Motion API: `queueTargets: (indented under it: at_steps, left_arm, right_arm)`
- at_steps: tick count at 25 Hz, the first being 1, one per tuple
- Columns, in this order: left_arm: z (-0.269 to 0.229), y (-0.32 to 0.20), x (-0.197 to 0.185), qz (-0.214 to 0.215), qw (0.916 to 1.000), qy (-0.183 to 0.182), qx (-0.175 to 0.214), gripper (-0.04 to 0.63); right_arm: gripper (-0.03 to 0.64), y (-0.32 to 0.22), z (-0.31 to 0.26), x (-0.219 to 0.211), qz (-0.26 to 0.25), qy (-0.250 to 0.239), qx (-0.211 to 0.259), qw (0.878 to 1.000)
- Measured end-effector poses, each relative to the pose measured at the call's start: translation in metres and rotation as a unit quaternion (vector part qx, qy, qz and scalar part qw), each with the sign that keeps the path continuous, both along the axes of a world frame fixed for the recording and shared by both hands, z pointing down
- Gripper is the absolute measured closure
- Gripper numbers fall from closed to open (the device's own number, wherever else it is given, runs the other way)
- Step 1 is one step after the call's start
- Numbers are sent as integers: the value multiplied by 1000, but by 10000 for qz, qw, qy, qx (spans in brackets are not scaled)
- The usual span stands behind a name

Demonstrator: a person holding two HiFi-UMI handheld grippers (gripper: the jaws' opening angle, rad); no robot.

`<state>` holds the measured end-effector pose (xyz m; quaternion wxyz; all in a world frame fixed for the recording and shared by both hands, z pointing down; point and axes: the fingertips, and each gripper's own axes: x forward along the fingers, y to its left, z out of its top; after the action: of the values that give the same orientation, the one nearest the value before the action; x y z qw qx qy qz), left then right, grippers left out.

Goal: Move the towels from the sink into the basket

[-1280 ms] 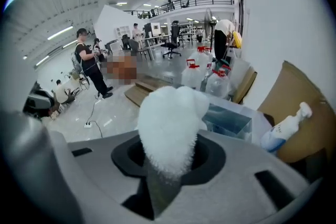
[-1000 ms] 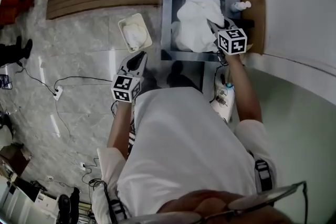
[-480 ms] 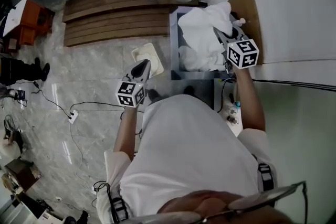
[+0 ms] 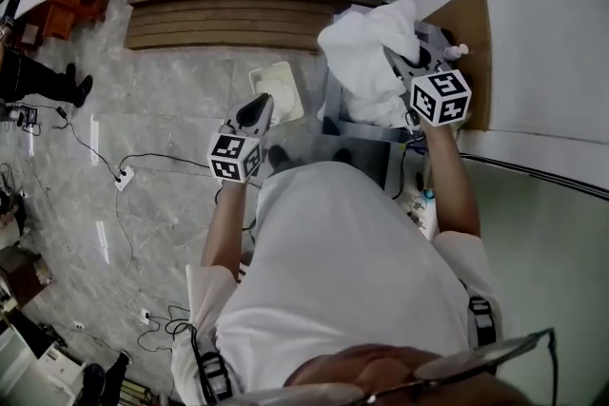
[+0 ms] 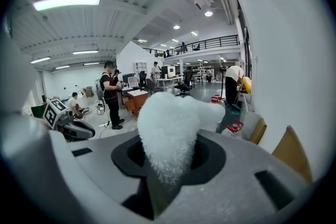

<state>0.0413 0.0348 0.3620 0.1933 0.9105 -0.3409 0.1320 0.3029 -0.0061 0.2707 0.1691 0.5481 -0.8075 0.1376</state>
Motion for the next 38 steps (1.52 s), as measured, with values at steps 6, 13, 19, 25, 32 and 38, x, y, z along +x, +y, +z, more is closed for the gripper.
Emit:
queueTargets:
  at_steps: [6,13,19,25,32,38]
  left_arm:
    - [14,1,-62,-518,9986,-62,-112,568]
    - [42,4,-130,-1029,9937,-107,-436,568]
    - [92,-6,-168,-1163,9900,-132,-786,568]
    - [170,-15,-189,-1092,9859,-132,-1264,568]
    - [287,-23,-189,-1037,9767,103,-1878,568]
    - [392,-26,-203,-955,9749,-126,-2008,568]
  right_arm:
    - [495,-21,25,-89,-693,-158,-216,9972]
    - [494,-47,80,-173,-1057,-254,-673,9918]
    - [492,-70,181,-231,-833,-507,-1434,9849]
    - [491,-80,321,-274,-125,-748,-2566,9635]
    - [489,-96,509,-301,551,-403,-3203,9448]
    - [483,-100,679,-314,438,352,-3637,9298]
